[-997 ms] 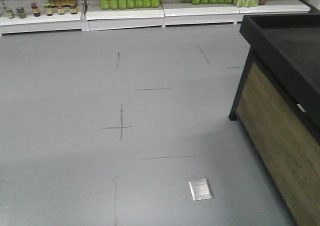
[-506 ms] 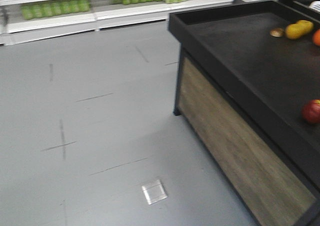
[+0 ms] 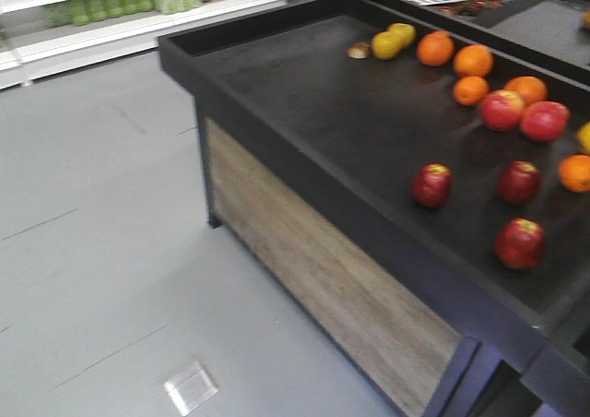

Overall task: Pick three apples into basket with both arms
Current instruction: 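Turn the base to face the light-blue basket on the fruit table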

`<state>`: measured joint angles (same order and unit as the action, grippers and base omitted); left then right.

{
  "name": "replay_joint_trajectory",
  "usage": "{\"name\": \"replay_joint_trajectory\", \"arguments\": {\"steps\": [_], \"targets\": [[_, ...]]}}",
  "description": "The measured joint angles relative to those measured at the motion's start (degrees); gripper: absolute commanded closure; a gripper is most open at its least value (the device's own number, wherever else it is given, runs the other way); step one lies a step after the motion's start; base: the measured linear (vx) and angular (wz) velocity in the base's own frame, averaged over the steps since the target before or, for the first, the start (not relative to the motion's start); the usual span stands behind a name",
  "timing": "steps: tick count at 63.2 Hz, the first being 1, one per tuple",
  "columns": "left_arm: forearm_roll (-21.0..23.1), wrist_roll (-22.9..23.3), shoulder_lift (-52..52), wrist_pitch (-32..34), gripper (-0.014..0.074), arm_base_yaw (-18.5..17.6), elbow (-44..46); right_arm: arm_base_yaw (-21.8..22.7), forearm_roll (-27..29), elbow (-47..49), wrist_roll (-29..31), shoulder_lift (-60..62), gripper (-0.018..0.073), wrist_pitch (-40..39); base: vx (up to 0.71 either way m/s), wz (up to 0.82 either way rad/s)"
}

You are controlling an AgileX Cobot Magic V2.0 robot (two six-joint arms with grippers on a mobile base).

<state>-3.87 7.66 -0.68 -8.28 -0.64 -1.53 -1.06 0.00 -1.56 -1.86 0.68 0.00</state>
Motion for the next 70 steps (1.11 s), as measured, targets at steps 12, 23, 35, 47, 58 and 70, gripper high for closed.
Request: {"name": "replay_joint_trajectory", "arguments": {"steps": [12,23,35,47,58,70], "targets": [[0.0,0.0,0.0,0.0,0.0603,0.0,0.0,0.0,0.0,0.0,0.0,0.0,0.0568,0.0,0.14,-0.56],[0.0,0.0,0.0,0.0,0.0603,0.0,0.0,0.0,0.0,0.0,0.0,0.0,0.0568,0.0,0.15,-0.59],[0.0,0.0,0.0,0.0,0.0603,0.0,0.0,0.0,0.0,0.0,0.0,0.0,0.0568,0.0,0.15,-0.59],[0.0,0.0,0.0,0.0,0.0603,0.0,0.0,0.0,0.0,0.0,0.0,0.0,0.0568,0.0,0.15,-0.59],[0.0,0.0,0.0,0.0,0.0603,0.0,0.0,0.0,0.0,0.0,0.0,0.0,0.0568,0.0,0.15,-0.58],[0.0,0.0,0.0,0.0,0.0603,0.0,0.0,0.0,0.0,0.0,0.0,0.0,0.0568,0.0,0.15,-0.57]]}}
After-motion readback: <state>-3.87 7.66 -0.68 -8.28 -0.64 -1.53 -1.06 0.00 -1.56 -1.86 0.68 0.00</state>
